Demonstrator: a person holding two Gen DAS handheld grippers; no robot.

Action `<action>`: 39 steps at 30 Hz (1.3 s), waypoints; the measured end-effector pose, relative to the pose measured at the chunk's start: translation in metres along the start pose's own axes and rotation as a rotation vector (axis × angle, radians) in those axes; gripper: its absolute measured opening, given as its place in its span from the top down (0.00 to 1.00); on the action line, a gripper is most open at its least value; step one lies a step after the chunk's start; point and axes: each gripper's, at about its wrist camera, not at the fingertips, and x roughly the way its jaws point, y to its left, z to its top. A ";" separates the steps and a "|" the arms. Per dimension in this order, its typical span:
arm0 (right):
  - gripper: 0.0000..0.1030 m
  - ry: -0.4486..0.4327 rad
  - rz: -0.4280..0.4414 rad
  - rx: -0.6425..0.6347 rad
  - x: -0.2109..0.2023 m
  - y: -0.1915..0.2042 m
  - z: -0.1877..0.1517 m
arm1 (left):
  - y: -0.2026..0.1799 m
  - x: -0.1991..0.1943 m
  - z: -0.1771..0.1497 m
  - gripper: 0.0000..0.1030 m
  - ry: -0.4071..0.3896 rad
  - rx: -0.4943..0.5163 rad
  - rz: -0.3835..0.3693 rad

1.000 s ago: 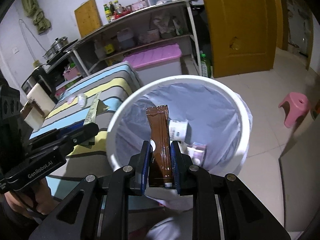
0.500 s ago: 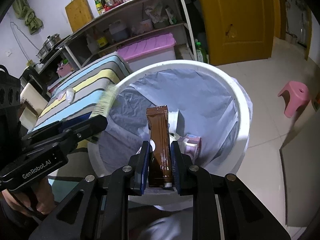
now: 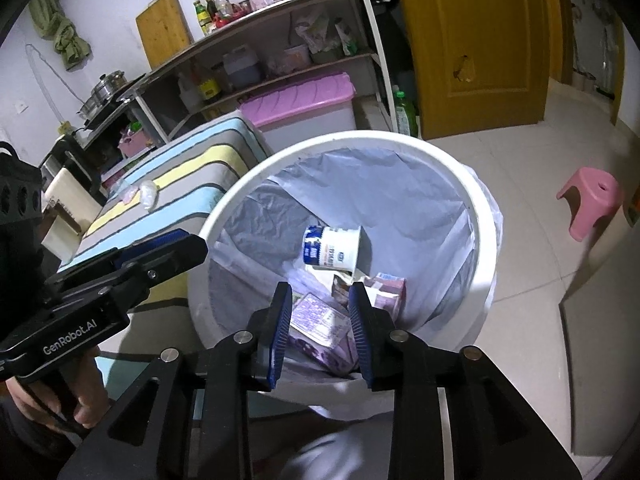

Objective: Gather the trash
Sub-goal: 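Move both tools back over the table toward the clear plastic bag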

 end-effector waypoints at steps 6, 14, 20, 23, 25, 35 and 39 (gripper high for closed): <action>0.70 -0.031 0.026 -0.034 -0.015 0.019 -0.001 | 0.010 -0.028 -0.005 0.70 -0.042 -0.031 0.029; 0.70 -0.052 0.063 -0.099 -0.029 0.054 -0.006 | 0.028 -0.067 -0.023 0.70 -0.088 -0.065 0.081; 0.70 -0.050 0.119 -0.145 -0.033 0.080 -0.013 | 0.046 -0.092 -0.036 0.70 -0.113 -0.099 0.130; 0.70 -0.046 0.143 -0.165 -0.031 0.093 -0.016 | 0.054 -0.104 -0.042 0.70 -0.124 -0.114 0.151; 0.70 -0.046 0.159 -0.178 -0.031 0.100 -0.017 | 0.059 -0.110 -0.045 0.70 -0.131 -0.122 0.164; 0.63 -0.032 0.231 -0.261 -0.025 0.137 -0.027 | 0.086 -0.140 -0.063 0.70 -0.164 -0.172 0.234; 0.63 -0.019 0.250 -0.298 -0.022 0.152 -0.028 | 0.097 -0.152 -0.066 0.70 -0.180 -0.187 0.264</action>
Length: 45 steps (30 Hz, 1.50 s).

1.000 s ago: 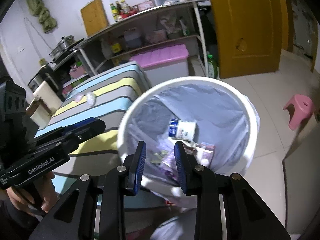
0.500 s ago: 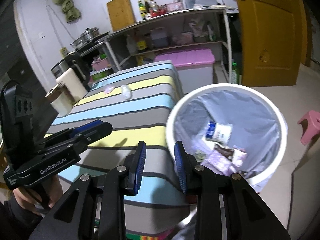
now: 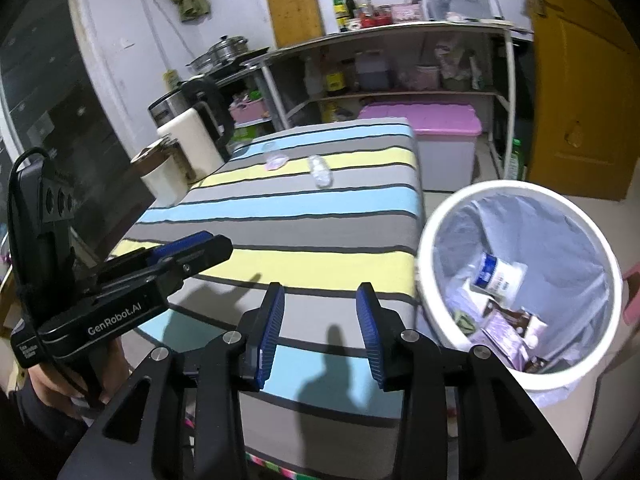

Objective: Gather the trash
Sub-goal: 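Move both tools back over the table toward the clear plastic bag, then grasp the clear plastic bag with the right tool while the left tool grasps the small clear cup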

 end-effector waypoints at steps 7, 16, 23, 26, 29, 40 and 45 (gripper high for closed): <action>0.63 0.022 -0.005 -0.054 0.015 0.019 0.012 | 0.024 -0.007 0.007 0.70 -0.011 -0.021 0.041; 0.63 0.023 -0.012 -0.107 0.042 0.031 0.039 | 0.050 -0.001 0.024 0.70 -0.010 -0.020 0.090; 0.63 0.040 -0.009 -0.138 0.074 0.033 0.062 | 0.065 0.017 0.041 0.70 0.003 -0.009 0.112; 0.63 0.043 -0.012 -0.146 0.088 0.031 0.073 | 0.072 0.029 0.051 0.70 0.006 -0.007 0.112; 0.63 0.058 -0.016 -0.138 0.106 0.026 0.084 | 0.082 0.042 0.060 0.70 0.017 -0.010 0.116; 0.63 0.121 -0.041 -0.120 0.173 0.011 0.112 | 0.113 0.095 0.086 0.70 0.058 -0.025 0.123; 0.63 0.150 -0.050 -0.111 0.197 0.007 0.118 | 0.128 0.117 0.095 0.69 0.074 -0.035 0.127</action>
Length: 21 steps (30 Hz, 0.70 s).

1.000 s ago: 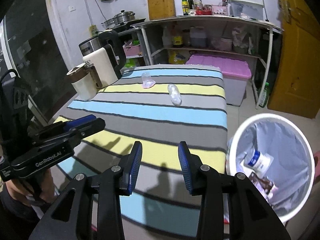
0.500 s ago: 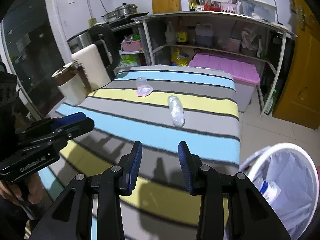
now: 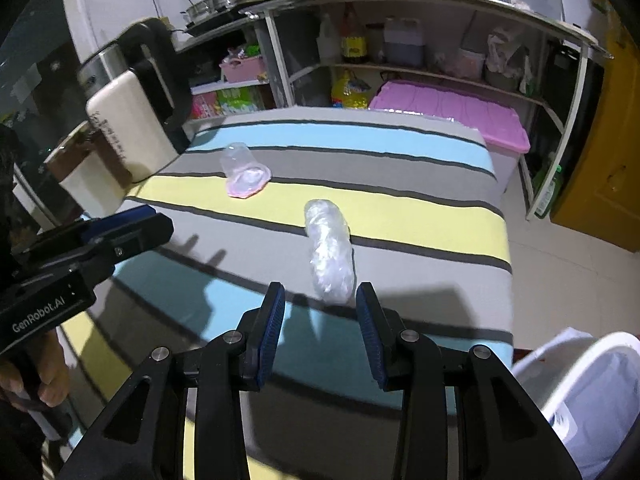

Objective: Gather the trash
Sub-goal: 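Grasp the clear plastic bag with the right tool while the left tool grasps the small clear cup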

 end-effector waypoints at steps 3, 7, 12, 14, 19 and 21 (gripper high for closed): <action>0.63 0.005 0.001 -0.003 0.010 0.000 0.005 | 0.006 0.012 0.008 0.65 0.001 -0.009 -0.005; 0.74 0.013 -0.004 -0.006 0.019 0.000 0.010 | 0.013 0.026 0.020 0.59 -0.004 -0.023 0.002; 0.77 -0.003 -0.026 0.006 0.019 -0.004 0.010 | 0.014 0.048 0.030 0.58 0.004 -0.014 0.020; 0.78 -0.008 -0.026 0.017 0.018 -0.007 0.010 | 0.014 0.057 0.032 0.58 0.014 -0.011 0.028; 0.79 -0.017 -0.023 0.041 0.015 -0.013 0.009 | 0.012 0.074 0.038 0.58 0.022 -0.007 0.053; 0.79 -0.020 -0.019 0.049 0.014 -0.015 0.009 | 0.010 0.078 0.041 0.58 0.009 0.001 0.065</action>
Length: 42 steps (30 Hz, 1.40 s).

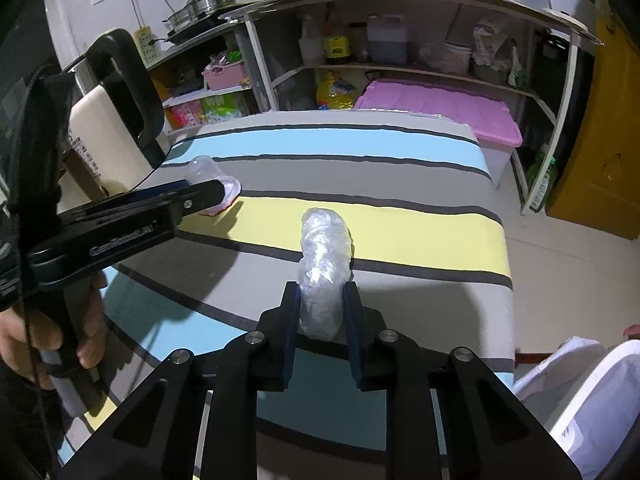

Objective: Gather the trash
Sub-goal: 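Grasp the clear plastic bag with the right tool while the left tool grasps the small clear cup, then carry the plastic bag and clear cup over the bin with both tools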

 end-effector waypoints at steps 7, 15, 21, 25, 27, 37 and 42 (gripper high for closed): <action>0.79 -0.016 0.002 0.009 -0.004 -0.002 0.000 | -0.002 0.011 0.006 0.72 0.005 -0.007 0.020; 0.79 -0.033 -0.001 0.028 -0.016 -0.008 -0.004 | -0.009 -0.010 0.001 0.72 -0.029 0.006 0.007; 0.79 -0.056 0.000 0.031 -0.033 -0.004 -0.012 | -0.024 -0.042 -0.013 0.72 -0.043 0.021 -0.025; 0.79 -0.073 -0.001 0.033 -0.051 -0.003 -0.020 | -0.036 -0.066 -0.024 0.72 -0.052 0.020 -0.049; 0.79 -0.081 -0.002 0.034 -0.060 -0.002 -0.024 | -0.042 -0.078 -0.029 0.72 -0.059 0.020 -0.057; 0.79 -0.123 0.001 0.039 -0.110 0.006 -0.054 | -0.072 -0.141 -0.060 0.72 -0.089 0.029 -0.107; 0.79 -0.140 0.009 0.033 -0.134 0.012 -0.073 | -0.085 -0.168 -0.078 0.72 -0.102 0.031 -0.128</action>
